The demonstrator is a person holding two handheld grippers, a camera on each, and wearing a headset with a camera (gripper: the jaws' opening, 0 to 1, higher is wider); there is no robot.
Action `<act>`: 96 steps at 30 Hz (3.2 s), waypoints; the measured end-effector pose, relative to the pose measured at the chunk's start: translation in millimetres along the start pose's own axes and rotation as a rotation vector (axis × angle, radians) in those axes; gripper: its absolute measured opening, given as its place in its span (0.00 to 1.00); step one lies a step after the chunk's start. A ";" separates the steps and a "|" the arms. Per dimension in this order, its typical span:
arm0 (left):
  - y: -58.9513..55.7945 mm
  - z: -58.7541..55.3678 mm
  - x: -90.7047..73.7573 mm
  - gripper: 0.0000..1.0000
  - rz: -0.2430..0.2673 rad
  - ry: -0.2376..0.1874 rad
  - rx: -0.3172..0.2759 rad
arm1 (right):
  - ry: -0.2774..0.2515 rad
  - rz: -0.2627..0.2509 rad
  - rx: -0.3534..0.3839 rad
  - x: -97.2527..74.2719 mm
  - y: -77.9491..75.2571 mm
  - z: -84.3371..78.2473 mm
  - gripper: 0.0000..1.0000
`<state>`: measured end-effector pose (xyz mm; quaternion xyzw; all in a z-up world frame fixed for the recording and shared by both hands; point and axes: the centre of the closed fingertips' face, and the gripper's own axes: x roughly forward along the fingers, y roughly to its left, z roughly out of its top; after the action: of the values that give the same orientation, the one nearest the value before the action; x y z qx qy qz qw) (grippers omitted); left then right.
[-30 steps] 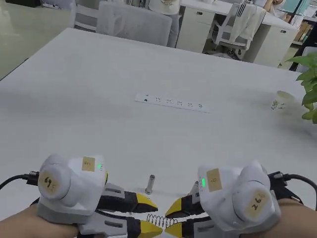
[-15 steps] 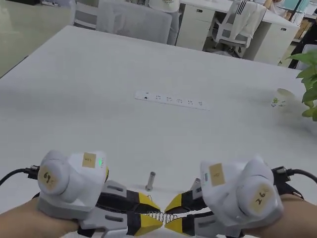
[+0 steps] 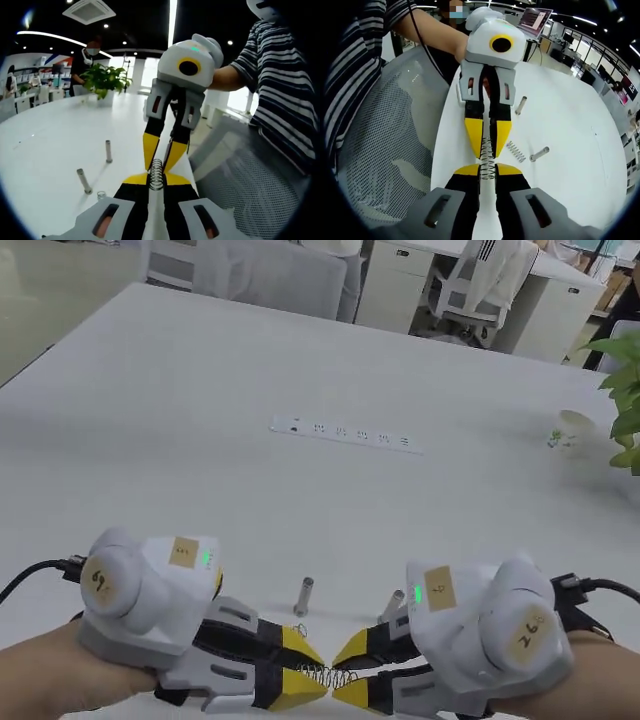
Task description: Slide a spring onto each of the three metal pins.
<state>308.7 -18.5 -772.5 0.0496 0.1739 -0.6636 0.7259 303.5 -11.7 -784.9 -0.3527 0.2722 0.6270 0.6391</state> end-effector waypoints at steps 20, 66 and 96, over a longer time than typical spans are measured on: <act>-3.9 -3.2 -1.5 0.02 -0.013 0.013 -0.005 | -0.019 -0.005 0.006 0.5 2.6 -1.2 0.09; -0.7 -8.1 -5.1 0.02 -0.009 0.045 0.010 | -0.167 -0.008 0.007 -19.5 -2.7 34.0 0.07; -4.8 -4.9 3.7 0.02 -0.021 0.065 0.037 | -0.235 -0.045 -0.044 -15.1 0.6 58.1 0.07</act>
<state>303.3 -21.1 -777.5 0.0830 0.1857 -0.6722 0.7119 296.4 25.1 -737.9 -0.2968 0.1736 0.6555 0.6724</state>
